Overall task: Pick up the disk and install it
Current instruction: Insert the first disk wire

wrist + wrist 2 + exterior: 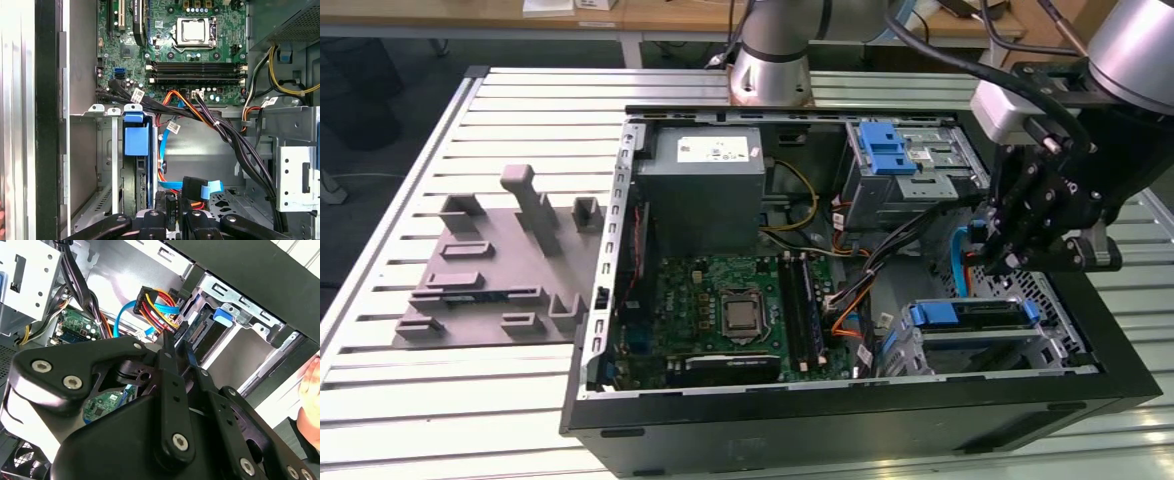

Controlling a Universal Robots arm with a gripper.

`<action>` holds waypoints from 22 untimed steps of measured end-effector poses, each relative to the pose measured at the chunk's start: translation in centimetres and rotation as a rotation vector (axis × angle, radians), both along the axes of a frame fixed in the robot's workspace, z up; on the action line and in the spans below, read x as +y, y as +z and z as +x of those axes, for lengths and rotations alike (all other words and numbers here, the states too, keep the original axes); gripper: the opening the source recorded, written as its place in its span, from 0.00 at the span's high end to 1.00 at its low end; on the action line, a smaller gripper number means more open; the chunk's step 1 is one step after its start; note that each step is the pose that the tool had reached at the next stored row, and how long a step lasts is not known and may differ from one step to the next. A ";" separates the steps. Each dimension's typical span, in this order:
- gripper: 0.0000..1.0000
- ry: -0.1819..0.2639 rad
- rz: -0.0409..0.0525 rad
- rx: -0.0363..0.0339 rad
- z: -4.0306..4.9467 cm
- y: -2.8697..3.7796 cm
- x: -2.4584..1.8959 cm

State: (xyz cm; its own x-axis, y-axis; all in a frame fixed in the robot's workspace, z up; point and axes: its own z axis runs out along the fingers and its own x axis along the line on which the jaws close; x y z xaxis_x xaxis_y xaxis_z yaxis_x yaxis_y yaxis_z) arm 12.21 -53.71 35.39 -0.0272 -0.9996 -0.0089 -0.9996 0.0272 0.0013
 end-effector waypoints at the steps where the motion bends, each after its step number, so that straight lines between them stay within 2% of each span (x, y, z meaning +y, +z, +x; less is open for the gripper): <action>1: 0.76 0.000 0.0000 -0.0002 0.00 -0.01 0.00; 3: 0.78 0.000 -0.0001 -0.0004 0.00 -0.03 0.00; 4: 0.84 0.000 -0.0001 -0.0004 0.00 -0.04 0.00; 10: 0.84 0.000 0.0002 -0.0006 0.00 -0.12 -0.03; 14: 0.84 0.000 -0.0031 -0.0006 0.00 -0.23 -0.30; 22: 0.84 0.000 -0.0159 -0.0006 0.00 -0.41 -1.03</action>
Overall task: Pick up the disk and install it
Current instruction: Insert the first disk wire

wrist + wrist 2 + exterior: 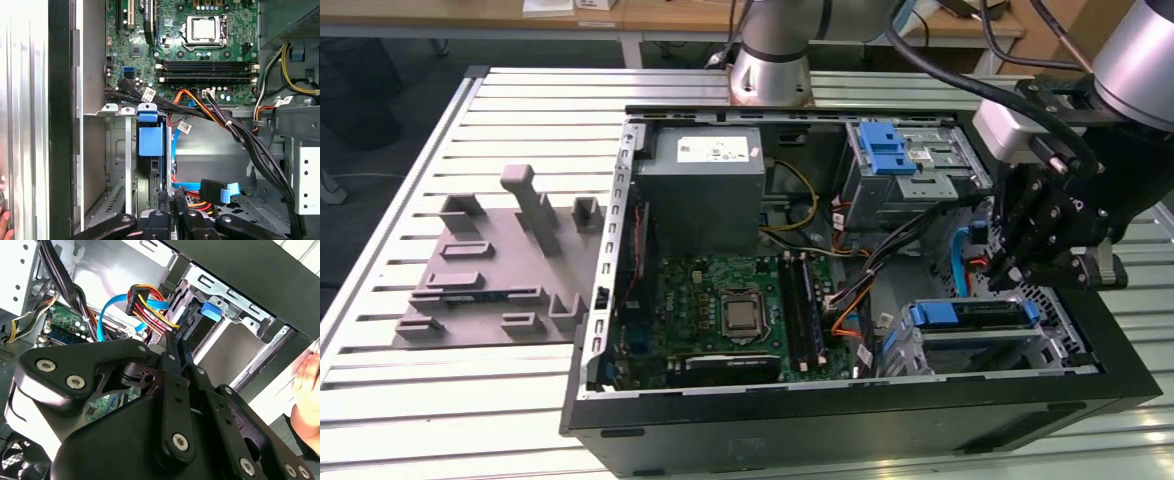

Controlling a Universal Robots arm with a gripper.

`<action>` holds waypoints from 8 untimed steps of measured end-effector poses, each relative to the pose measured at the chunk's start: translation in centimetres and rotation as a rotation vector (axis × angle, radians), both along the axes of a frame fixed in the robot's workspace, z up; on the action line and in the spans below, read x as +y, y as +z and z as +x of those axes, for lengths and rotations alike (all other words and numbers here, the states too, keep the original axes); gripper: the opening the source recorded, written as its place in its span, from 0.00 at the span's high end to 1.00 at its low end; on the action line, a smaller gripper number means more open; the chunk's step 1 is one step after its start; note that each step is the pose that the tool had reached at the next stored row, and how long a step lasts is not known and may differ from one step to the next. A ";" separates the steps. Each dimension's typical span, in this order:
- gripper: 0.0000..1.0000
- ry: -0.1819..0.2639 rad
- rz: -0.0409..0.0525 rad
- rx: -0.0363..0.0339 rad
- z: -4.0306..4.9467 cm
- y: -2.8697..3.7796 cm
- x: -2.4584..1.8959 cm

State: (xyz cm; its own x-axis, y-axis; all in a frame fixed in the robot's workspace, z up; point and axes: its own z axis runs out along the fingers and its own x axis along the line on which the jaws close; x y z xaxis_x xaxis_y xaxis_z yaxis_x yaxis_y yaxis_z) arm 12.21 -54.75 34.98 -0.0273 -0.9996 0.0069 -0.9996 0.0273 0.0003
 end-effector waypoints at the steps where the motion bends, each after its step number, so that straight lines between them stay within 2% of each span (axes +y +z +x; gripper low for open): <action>1: 0.84 0.000 -0.0001 0.0000 0.00 0.00 0.00; 5: 0.84 -0.001 -0.0007 0.0043 0.04 -0.05 -0.08; 8: 0.84 -0.004 -0.0006 0.0121 0.28 -0.08 -0.09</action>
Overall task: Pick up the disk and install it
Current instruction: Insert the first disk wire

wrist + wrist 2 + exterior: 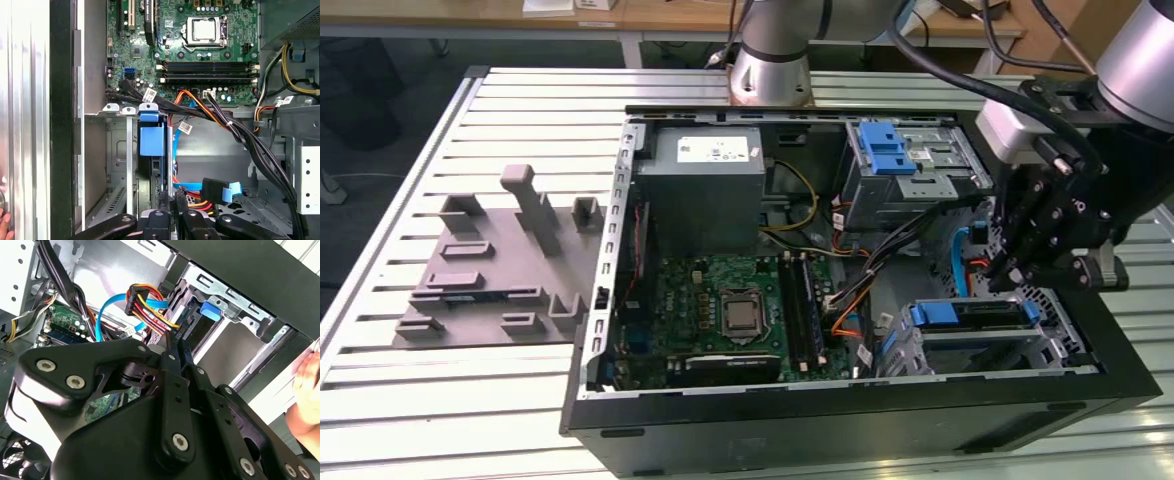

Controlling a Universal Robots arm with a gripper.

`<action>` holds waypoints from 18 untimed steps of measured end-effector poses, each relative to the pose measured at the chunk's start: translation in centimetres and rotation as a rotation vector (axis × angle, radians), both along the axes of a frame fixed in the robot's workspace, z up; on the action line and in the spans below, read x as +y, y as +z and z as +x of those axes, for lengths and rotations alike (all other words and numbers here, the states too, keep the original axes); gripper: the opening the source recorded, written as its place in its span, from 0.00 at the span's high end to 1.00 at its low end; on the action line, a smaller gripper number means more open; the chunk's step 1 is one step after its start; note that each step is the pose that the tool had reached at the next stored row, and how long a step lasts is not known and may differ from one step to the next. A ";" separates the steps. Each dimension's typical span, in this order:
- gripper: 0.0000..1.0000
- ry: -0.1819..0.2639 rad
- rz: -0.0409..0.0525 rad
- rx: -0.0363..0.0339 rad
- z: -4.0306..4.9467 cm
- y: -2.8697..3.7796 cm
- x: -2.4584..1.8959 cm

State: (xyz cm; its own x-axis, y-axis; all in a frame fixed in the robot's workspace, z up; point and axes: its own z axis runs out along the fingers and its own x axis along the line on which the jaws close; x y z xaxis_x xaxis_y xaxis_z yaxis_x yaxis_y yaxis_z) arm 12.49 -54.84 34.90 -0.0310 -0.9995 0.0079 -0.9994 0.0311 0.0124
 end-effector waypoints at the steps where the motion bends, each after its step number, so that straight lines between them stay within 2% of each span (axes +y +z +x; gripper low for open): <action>1: 0.84 -0.001 -0.0002 0.0032 0.10 0.00 0.00; 4: 0.84 -0.004 -0.0012 0.0085 0.22 -0.10 -0.01; 14: 0.84 -0.006 -0.0013 0.0088 0.23 -0.68 -0.71; 18: 0.84 -0.006 -0.0014 0.0088 0.23 -0.89 -0.73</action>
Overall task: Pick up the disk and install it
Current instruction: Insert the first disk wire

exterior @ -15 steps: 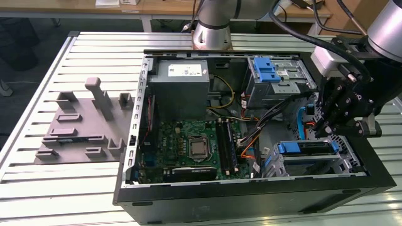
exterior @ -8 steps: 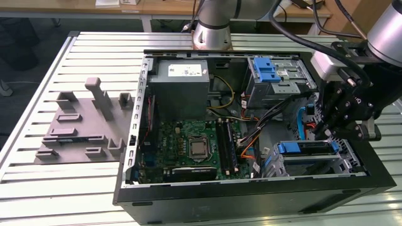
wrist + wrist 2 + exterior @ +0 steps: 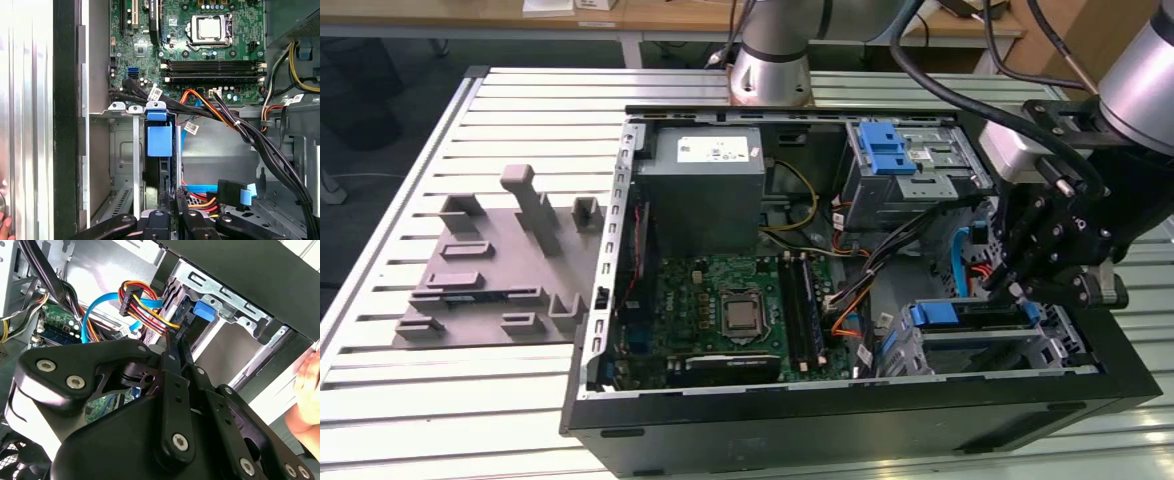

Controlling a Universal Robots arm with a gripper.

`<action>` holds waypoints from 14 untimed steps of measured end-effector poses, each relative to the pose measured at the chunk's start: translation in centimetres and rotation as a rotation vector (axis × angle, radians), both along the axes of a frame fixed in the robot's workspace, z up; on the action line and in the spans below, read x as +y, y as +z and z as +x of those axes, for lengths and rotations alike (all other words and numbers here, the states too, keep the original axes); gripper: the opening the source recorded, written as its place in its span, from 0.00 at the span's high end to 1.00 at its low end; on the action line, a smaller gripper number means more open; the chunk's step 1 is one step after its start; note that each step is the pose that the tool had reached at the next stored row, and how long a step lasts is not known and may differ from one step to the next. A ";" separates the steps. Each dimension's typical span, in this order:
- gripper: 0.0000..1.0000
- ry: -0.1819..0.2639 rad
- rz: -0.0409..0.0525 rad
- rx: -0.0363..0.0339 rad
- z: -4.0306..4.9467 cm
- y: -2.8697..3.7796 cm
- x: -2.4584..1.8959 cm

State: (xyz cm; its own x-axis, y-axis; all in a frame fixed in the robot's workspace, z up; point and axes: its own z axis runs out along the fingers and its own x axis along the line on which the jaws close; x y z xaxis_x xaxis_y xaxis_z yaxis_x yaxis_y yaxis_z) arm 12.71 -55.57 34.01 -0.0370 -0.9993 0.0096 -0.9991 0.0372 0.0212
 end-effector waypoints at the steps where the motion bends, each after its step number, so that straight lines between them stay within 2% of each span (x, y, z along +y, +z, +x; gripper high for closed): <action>1: 0.84 0.000 0.0000 0.0000 0.00 -0.04 0.00; 14: 0.84 -0.003 0.0000 0.0001 0.00 -0.28 -0.12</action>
State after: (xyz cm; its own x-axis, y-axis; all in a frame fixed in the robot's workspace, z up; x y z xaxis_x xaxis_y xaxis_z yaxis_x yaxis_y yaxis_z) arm 12.71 -55.69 33.74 -0.0403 -0.9991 0.0096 -0.9990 0.0405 0.0213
